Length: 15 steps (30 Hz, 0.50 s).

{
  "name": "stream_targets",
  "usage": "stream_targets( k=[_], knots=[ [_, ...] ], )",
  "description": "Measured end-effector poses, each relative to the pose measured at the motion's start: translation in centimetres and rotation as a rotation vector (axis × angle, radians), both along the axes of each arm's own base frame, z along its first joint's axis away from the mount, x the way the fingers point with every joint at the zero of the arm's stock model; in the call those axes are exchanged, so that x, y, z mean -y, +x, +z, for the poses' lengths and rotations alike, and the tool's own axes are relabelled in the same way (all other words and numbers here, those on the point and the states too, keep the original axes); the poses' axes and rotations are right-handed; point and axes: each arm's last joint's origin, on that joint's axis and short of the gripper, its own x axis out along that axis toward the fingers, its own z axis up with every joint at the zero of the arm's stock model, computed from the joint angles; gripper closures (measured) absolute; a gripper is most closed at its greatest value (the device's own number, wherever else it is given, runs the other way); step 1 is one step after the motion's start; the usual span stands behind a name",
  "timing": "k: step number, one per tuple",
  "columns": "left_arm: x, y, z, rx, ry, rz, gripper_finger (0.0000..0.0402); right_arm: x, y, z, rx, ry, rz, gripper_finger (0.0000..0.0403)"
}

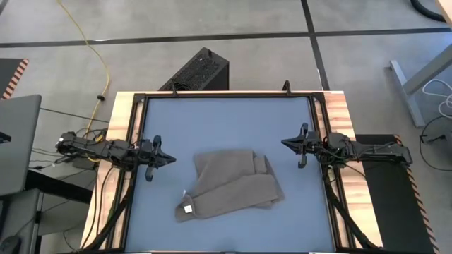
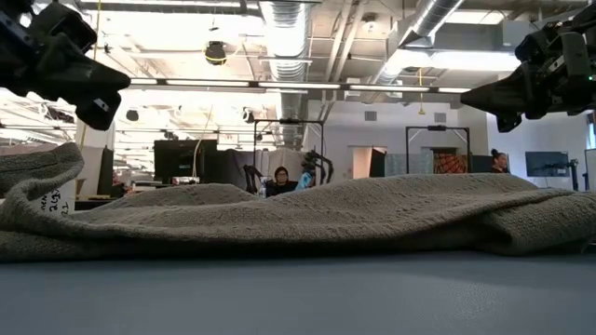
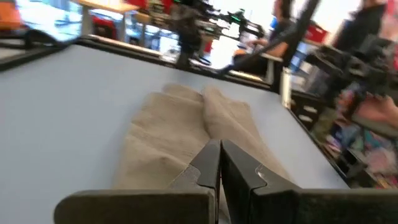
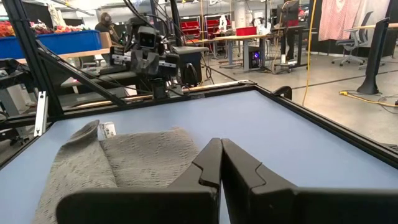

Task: Roll towel
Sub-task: Roll the gray towel

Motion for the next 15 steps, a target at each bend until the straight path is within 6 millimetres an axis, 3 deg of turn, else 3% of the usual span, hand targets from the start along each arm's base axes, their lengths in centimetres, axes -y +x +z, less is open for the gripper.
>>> stream_targets(
  k=[7, 10, 12, 15],
  knots=[
    [0.1, 0.3, -0.1, -0.007, -0.12, -0.014, 0.0401, 0.0, 0.0, 0.8, 0.068, -0.072, -0.003, 0.0371],
    [0.5, 0.9, 0.0, 0.073, -0.133, -0.083, 0.0401, 0.0, -0.1, 1.2, 0.109, -0.082, -0.006, 0.0371],
    [0.7, 1.4, 0.1, 0.095, -0.122, -0.116, 0.0401, 0.1, -0.2, 2.1, 0.191, -0.125, -0.046, 0.0371],
    [1.2, 2.6, -0.3, -0.014, -0.096, -0.132, 0.0401, 0.3, -0.6, 3.4, 0.335, -0.096, -0.074, 0.0371]
  ],
)
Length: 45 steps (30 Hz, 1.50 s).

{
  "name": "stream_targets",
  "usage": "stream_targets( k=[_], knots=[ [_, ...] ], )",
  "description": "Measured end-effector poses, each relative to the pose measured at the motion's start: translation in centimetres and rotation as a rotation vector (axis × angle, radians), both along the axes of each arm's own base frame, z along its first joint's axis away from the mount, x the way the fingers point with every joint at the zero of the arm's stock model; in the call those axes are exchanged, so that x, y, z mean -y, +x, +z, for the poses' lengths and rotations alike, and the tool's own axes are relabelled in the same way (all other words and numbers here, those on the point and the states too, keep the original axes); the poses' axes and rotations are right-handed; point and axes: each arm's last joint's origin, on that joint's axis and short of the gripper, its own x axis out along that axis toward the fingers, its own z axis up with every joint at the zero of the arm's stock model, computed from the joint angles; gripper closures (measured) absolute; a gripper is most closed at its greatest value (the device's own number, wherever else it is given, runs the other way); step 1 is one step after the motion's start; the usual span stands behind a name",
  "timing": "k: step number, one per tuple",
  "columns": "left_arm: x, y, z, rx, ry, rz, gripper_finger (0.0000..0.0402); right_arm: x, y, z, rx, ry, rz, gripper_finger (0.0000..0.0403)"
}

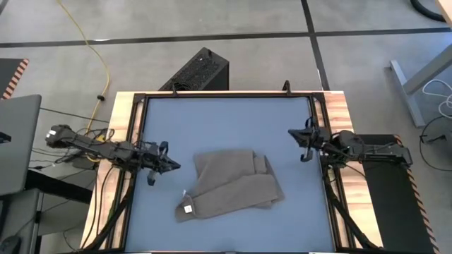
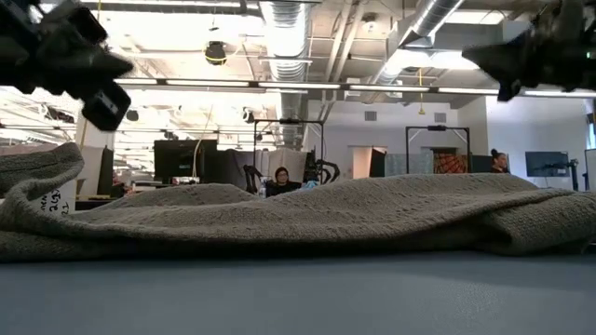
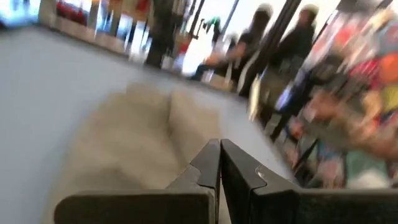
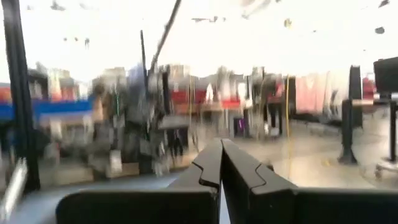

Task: Roll towel
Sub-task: Roll the gray towel

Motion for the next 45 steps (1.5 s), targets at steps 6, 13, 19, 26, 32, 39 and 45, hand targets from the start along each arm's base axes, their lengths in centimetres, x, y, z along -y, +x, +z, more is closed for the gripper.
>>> stream_targets(
  k=[6, 13, 19, 26, 32, 39, 45],
  knots=[
    [2.4, 3.5, 1.6, -0.125, 0.156, -0.167, 0.0401, -0.7, 0.9, 1.6, -0.101, 0.077, 0.19, 0.0371],
    [6.1, 6.8, 2.1, -0.357, 0.374, -0.33, 0.0396, -2.8, 4.2, 2.3, -0.359, 0.226, 0.354, 0.0366],
    [8.2, 8.9, 3.0, -0.427, 0.431, -0.318, 0.0379, -5.8, 7.0, 4.4, -0.499, 0.206, 0.425, 0.036],
    [9.0, 10.8, 1.6, -0.483, 0.47, -0.246, 0.0353, -8.8, 9.8, 6.7, -0.614, 0.115, 0.391, 0.0359],
    [9.5, 11.6, 0.9, -0.585, 0.448, -0.289, 0.0314, -11.4, 12.2, 8.3, -0.784, 0.049, 0.41, 0.0359],
    [10.4, 12.3, 3.4, -0.641, 0.483, -0.312, 0.0254, -13.2, 14.8, 9.0, -0.951, -0.002, 0.392, 0.0359],
    [11.3, 12.0, 4.3, -0.633, 0.562, -0.329, 0.0229, -14.4, 15.8, 8.3, -1.103, -0.04, 0.396, 0.0341]
  ],
)
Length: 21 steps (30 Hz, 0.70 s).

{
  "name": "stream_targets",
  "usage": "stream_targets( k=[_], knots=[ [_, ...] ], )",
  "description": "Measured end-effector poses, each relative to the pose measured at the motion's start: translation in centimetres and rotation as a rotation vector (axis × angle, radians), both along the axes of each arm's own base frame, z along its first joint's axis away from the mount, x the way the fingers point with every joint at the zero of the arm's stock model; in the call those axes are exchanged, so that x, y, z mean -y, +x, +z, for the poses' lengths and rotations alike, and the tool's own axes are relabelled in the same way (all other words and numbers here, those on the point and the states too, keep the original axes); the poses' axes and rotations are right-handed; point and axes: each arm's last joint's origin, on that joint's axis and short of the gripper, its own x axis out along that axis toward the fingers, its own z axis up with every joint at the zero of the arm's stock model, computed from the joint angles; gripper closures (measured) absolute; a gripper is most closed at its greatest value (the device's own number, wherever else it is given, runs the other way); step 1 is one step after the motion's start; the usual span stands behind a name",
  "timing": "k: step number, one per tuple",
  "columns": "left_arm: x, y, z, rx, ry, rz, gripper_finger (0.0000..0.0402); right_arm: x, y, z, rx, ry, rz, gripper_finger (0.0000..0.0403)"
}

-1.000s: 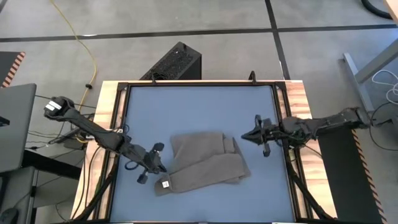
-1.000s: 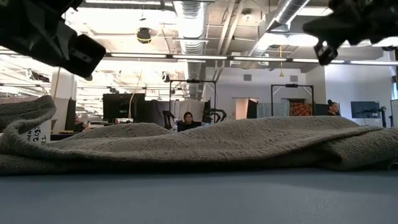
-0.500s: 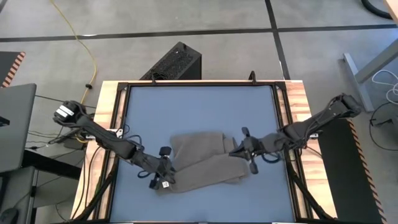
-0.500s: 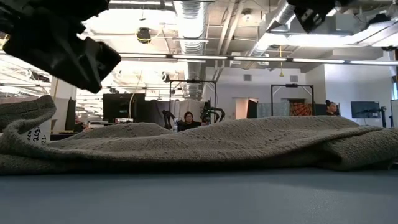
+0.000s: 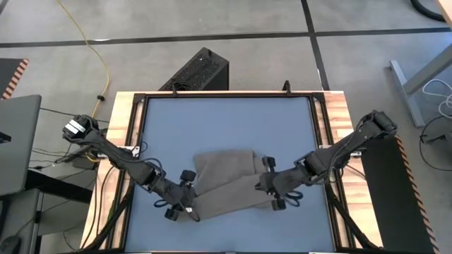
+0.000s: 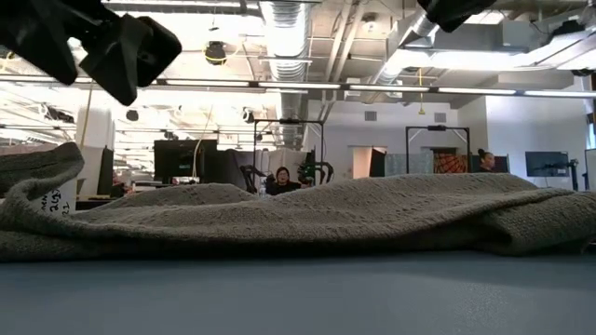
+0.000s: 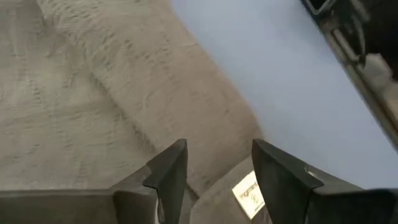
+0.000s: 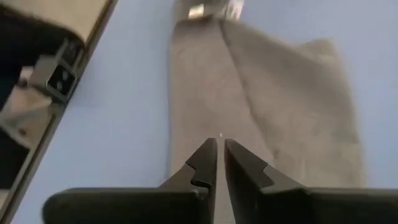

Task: Roll towel
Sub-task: Roll the gray towel

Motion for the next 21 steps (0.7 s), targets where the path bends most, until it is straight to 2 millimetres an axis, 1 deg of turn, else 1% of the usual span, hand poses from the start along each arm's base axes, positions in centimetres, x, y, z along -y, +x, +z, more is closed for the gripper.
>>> stream_targets(
  k=[3, 7, 11, 13, 16, 21],
  knots=[
    [0.0, -0.3, -0.4, 0.006, 0.052, 0.003, 0.0227, -0.8, 0.3, -0.7, -0.03, -0.014, 0.016, 0.0316],
    [-0.3, -0.6, -0.9, -0.033, 0.093, 0.019, 0.0227, -1.6, 0.6, -1.7, -0.053, -0.046, 0.021, 0.0274],
    [-0.8, -1.0, -1.3, -0.093, 0.145, 0.041, 0.0227, -1.8, 1.0, -2.5, -0.065, -0.072, 0.006, 0.0235],
    [-1.0, -1.1, -1.4, -0.131, 0.116, 0.054, 0.0227, -1.9, 1.4, -2.8, -0.063, -0.073, 0.0, 0.022],
    [-1.1, -1.1, -1.5, -0.162, 0.062, 0.062, 0.0227, -2.0, 1.9, -3.3, -0.062, -0.073, -0.008, 0.0204],
    [-1.0, -1.0, -1.7, -0.162, 0.064, 0.079, 0.0227, -2.0, 2.4, -4.1, -0.084, -0.07, -0.024, 0.0195]
  ],
)
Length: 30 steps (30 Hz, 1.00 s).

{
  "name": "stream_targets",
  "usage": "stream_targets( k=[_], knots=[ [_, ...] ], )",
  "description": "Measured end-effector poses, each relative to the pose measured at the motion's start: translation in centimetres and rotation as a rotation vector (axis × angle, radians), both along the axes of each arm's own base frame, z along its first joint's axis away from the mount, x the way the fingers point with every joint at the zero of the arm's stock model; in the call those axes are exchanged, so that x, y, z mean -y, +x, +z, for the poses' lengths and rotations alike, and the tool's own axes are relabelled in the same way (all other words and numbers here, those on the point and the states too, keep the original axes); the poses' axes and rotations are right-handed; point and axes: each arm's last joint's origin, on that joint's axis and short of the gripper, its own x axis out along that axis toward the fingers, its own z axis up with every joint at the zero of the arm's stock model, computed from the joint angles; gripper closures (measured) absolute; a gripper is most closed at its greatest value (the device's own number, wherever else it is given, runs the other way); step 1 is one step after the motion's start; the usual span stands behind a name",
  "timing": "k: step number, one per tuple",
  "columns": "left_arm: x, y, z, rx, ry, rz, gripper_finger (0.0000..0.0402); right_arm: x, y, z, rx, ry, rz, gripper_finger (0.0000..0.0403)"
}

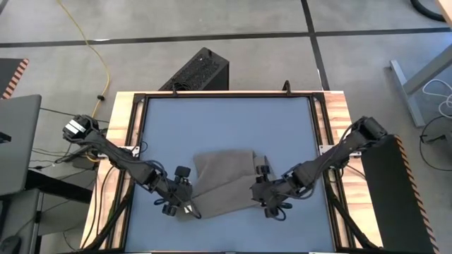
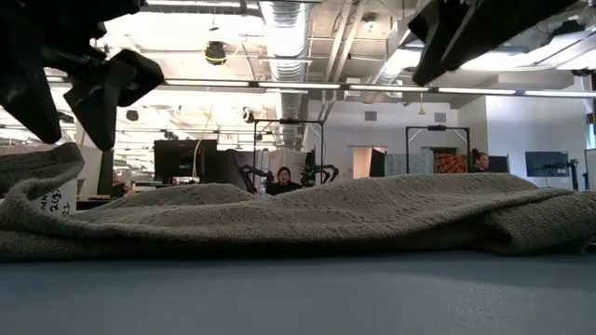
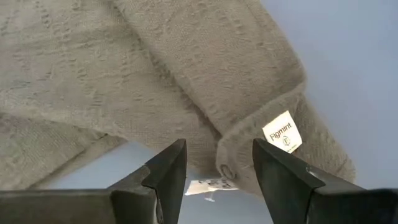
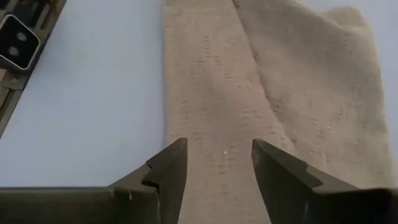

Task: Roll towel
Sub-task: Roll the gray towel

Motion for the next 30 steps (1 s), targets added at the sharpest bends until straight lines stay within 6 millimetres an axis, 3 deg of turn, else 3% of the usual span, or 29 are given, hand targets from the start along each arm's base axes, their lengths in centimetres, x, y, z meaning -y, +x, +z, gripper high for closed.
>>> stream_targets(
  k=[7, 11, 18, 25, 30],
  knots=[
    [0.6, 0.8, -3.1, -0.12, 0.038, -0.033, 0.0227, -1.1, -0.2, -0.7, -0.031, 0.026, 0.018, 0.0201],
    [0.8, 1.3, -3.7, -0.128, 0.044, -0.033, 0.0234, -1.3, -0.4, -0.7, -0.033, 0.034, 0.021, 0.0202],
    [0.6, 1.0, -2.2, -0.074, 0.015, -0.034, 0.028, -1.4, -0.6, -0.9, -0.057, 0.083, -0.042, 0.0203],
    [0.3, 0.6, -0.6, -0.018, -0.003, -0.033, 0.0385, -2.8, -2.2, -1.3, -0.132, 0.109, -0.067, 0.0203],
    [0.4, 0.5, -0.6, -0.034, -0.028, -0.054, 0.0396, -3.4, -3.9, -1.8, -0.219, 0.06, -0.076, 0.0203]
  ],
)
